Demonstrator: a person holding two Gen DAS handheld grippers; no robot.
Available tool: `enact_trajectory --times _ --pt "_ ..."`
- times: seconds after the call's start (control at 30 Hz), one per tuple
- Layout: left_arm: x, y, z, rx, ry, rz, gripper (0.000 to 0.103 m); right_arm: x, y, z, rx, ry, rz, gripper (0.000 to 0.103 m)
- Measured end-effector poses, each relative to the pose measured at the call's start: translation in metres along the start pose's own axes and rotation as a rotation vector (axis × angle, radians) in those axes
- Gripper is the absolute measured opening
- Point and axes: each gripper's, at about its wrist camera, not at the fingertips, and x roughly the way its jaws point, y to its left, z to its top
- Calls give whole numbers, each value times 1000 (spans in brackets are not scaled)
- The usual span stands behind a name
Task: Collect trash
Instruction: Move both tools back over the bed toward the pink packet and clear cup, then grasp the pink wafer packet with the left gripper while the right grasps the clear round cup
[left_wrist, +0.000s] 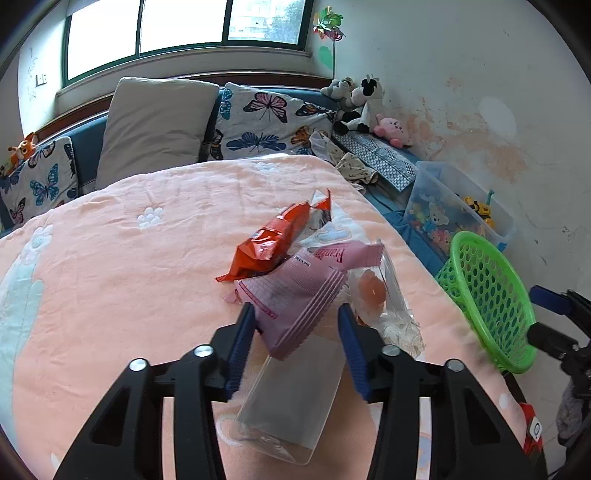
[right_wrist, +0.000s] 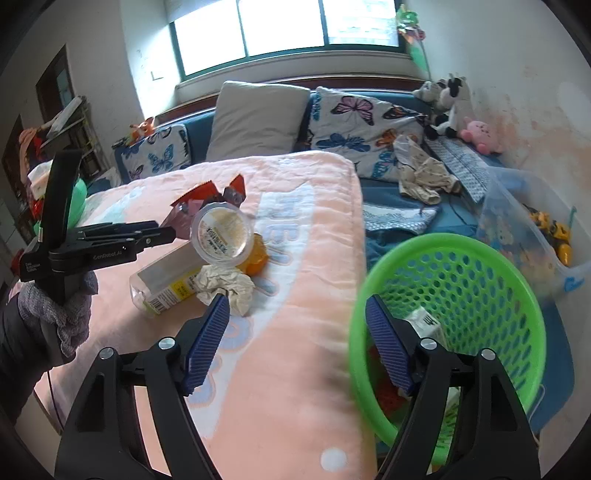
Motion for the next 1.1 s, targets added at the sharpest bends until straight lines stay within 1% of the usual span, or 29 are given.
enact_trajectory --times 0.07,0.1,0.2,0.3,0.47,0.63,0.87,1.1 --pt "-1 0 -1 5 -6 -13 35 9 5 3 -11 13 15 77" --pt "-2 -1 -2 14 -9 -24 27 13 6 4 -13 19 25 77" --pt "-5 -1 -2 27 -17 -40 17 22 10 6 -17 34 51 80" --pt "-11 0 -3 30 -26 -42 11 31 14 10 -18 41 83 81" --pt "-20 8 -5 12 -37 -41 6 46 25 17 -34 50 131 83" --pt "-30 21 -7 -27 -44 -44 4 62 35 23 -46 55 164 85" --pt "-48 39 -10 -71 -65 -50 2 93 34 36 8 79 252 87" --pt "-60 48 -11 -91 -81 -53 2 114 33 47 50 94 301 87"
